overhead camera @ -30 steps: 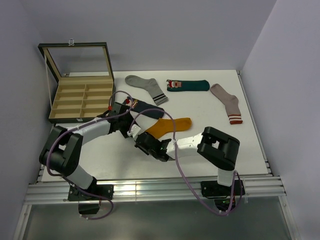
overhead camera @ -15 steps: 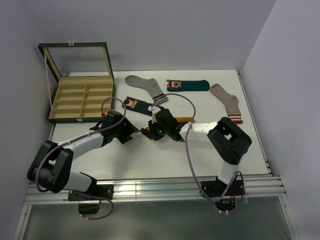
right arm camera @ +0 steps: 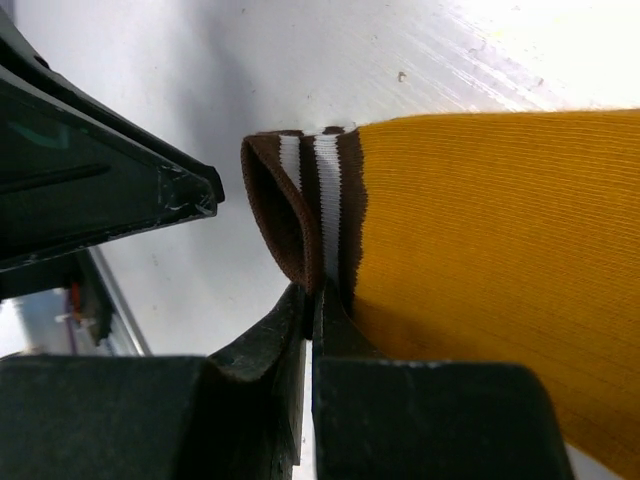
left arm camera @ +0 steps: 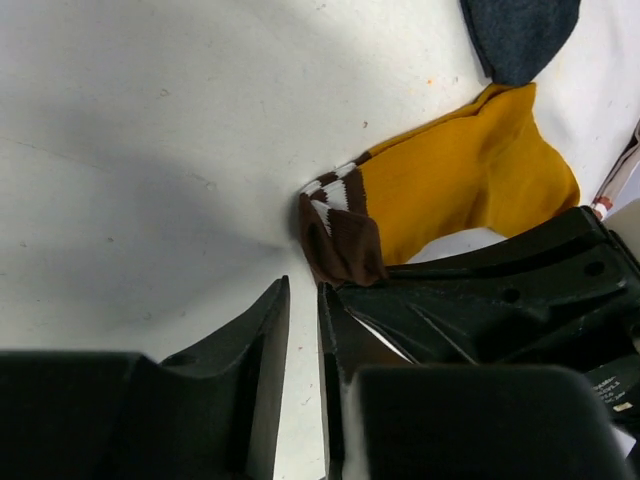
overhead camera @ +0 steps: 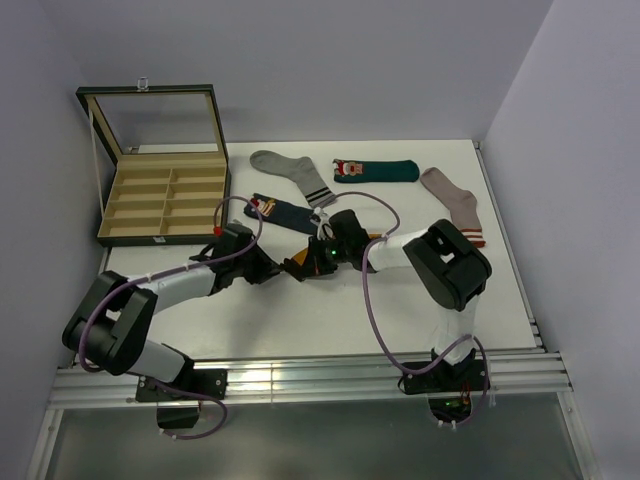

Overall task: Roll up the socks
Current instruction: Roll the sock at the center of the board.

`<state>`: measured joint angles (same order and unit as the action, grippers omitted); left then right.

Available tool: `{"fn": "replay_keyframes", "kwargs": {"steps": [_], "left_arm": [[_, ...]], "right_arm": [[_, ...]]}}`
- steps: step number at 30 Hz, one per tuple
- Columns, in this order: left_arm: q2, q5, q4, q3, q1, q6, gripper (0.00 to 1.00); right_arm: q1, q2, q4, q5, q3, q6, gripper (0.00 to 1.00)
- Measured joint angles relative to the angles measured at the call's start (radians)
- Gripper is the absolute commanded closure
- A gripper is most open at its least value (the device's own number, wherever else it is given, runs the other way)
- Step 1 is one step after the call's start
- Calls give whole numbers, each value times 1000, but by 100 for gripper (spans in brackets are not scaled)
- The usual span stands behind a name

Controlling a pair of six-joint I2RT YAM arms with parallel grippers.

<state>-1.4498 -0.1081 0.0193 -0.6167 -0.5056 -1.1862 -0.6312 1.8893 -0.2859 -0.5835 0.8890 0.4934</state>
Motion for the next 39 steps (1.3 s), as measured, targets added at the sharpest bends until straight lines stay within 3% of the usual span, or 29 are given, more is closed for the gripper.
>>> {"fn": "replay_keyframes", "kwargs": {"steps": [19,39], "left_arm": [[-119,1,25,-27,-1,20,87],[-184,-3,95,-71,-2,54,85]], "right_arm": [[56,45,-56,-103,-7,92,100],[68,62,-74,-133,-6,111,100]]}}
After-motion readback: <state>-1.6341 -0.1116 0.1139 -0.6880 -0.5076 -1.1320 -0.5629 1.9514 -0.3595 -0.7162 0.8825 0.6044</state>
